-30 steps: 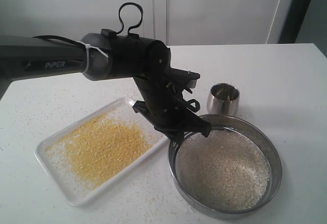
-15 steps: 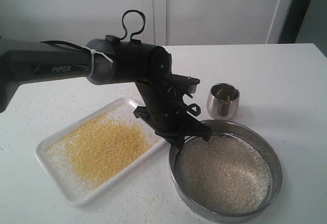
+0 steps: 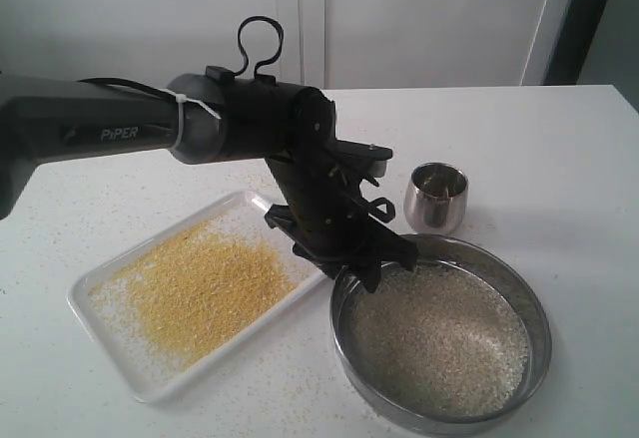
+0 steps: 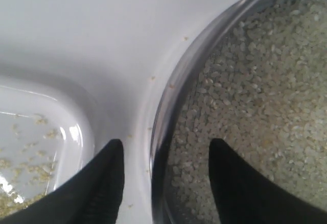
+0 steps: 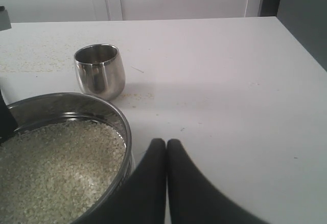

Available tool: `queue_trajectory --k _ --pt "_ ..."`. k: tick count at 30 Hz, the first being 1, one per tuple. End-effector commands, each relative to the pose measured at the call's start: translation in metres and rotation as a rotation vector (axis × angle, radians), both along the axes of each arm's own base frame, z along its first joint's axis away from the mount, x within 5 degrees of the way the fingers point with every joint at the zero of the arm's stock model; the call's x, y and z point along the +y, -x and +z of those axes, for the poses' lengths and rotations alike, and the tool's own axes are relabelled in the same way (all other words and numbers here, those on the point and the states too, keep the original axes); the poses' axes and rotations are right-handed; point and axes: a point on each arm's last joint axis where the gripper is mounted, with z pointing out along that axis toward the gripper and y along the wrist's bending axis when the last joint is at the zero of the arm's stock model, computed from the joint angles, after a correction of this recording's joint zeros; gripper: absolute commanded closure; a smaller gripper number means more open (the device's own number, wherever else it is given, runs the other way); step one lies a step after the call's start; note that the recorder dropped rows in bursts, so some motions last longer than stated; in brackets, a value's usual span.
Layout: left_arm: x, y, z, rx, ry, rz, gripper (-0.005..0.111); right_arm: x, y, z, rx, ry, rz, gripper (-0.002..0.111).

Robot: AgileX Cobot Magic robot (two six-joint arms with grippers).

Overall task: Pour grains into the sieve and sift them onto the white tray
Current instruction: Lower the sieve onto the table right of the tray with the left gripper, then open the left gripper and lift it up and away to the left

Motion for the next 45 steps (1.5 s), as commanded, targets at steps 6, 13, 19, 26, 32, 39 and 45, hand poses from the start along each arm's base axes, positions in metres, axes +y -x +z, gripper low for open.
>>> queue_trajectory --k 6,13,19,26,32,39,45 --pt "0.003 0.003 0.020 -0.045 -0.007 -0.028 0.052 0.000 0.000 -0.001 -0.007 0.002 -0.006 0.108" --pt "0.013 0.004 0.051 -0.109 0.019 -0.028 0.060 0.000 0.000 -0.001 -0.007 0.002 -0.006 0.108" --pt "0.014 0.005 0.056 -0.115 0.024 -0.029 0.100 0.000 0.000 -0.001 -0.007 0.002 -0.006 0.108" --pt "0.014 0.005 0.056 -0.120 0.028 -0.027 0.107 0.000 0.000 -0.001 -0.007 0.002 -0.006 0.108" --pt "0.014 0.004 0.057 -0.135 0.032 -0.027 0.107 0.000 0.000 -0.001 -0.007 0.002 -0.006 0.108" --pt "0.027 -0.008 0.056 -0.145 0.000 0.019 0.107 0.000 0.000 -0.001 -0.007 0.002 -0.006 0.108" --pt "0.063 -0.029 0.052 -0.047 -0.065 0.149 0.107 0.000 0.000 -0.001 -0.007 0.002 -0.006 0.108"
